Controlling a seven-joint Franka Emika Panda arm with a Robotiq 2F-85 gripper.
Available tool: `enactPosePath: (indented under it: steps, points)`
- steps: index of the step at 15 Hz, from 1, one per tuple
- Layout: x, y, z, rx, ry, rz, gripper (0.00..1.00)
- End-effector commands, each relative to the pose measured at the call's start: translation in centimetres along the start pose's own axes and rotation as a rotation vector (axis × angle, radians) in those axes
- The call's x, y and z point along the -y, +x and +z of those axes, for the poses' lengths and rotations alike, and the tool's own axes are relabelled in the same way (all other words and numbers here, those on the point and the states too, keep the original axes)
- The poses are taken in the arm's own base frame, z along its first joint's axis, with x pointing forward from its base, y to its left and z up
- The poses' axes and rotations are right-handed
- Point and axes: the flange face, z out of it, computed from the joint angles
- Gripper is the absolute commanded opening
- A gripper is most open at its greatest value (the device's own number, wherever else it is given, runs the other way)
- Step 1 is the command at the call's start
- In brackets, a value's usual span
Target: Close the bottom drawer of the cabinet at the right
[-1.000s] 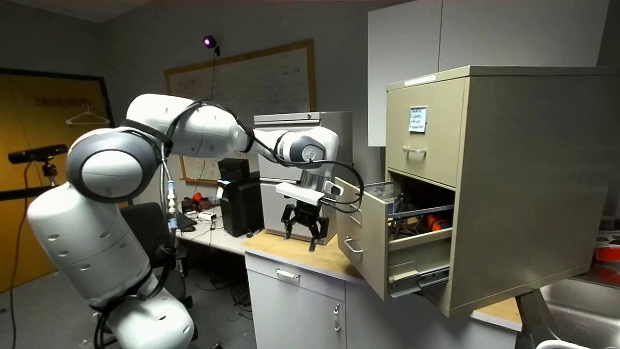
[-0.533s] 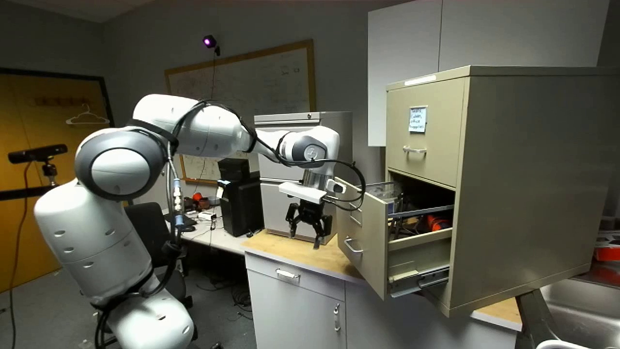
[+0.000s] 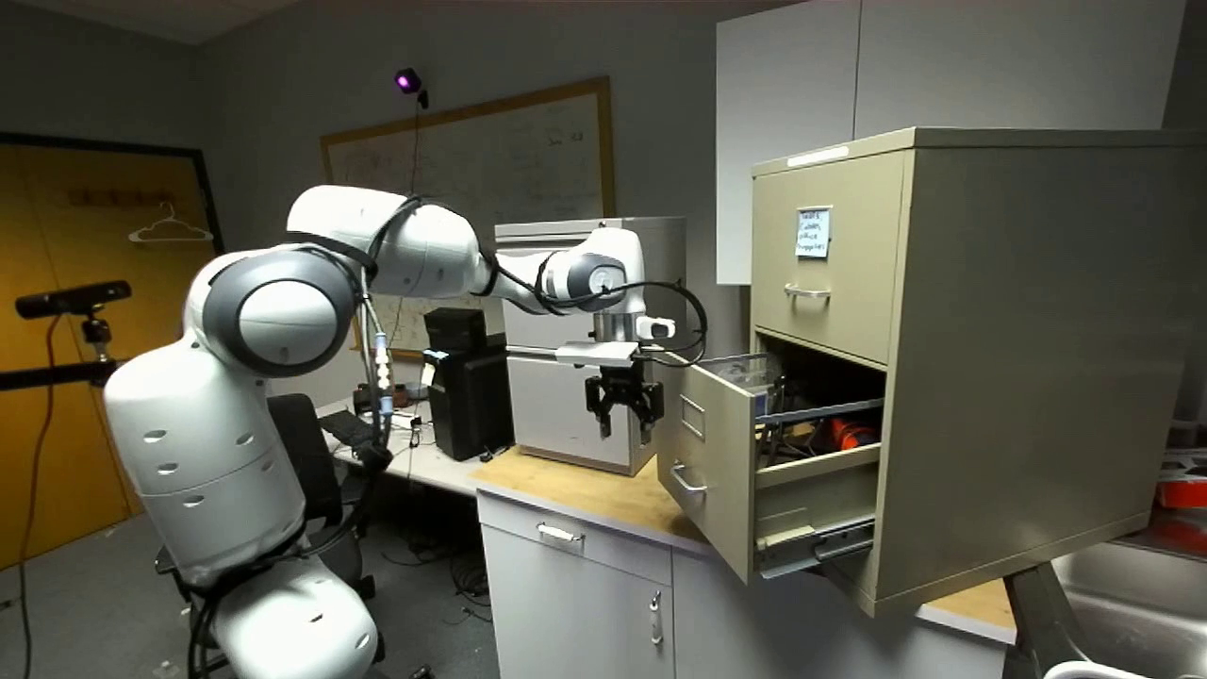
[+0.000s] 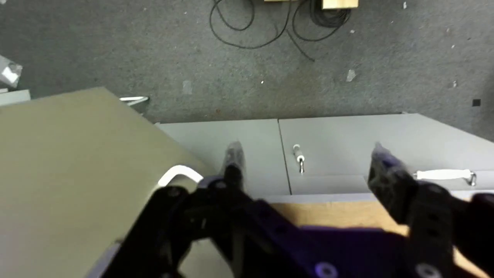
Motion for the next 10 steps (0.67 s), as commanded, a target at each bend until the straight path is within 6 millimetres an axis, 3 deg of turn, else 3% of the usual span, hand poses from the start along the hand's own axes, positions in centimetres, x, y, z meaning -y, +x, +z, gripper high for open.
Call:
enactPosePath:
  steps: [1,8,10]
  points:
    - [0.5,4.1,-1.0,-0.062,-0.116,0.027,0.53]
    - [-1.8,11.7,-0.3,-0.114,-0.366,0.09,0.01]
    - [-3.5,13.6,0.0,-0.099,-0.441,0.102,0.0]
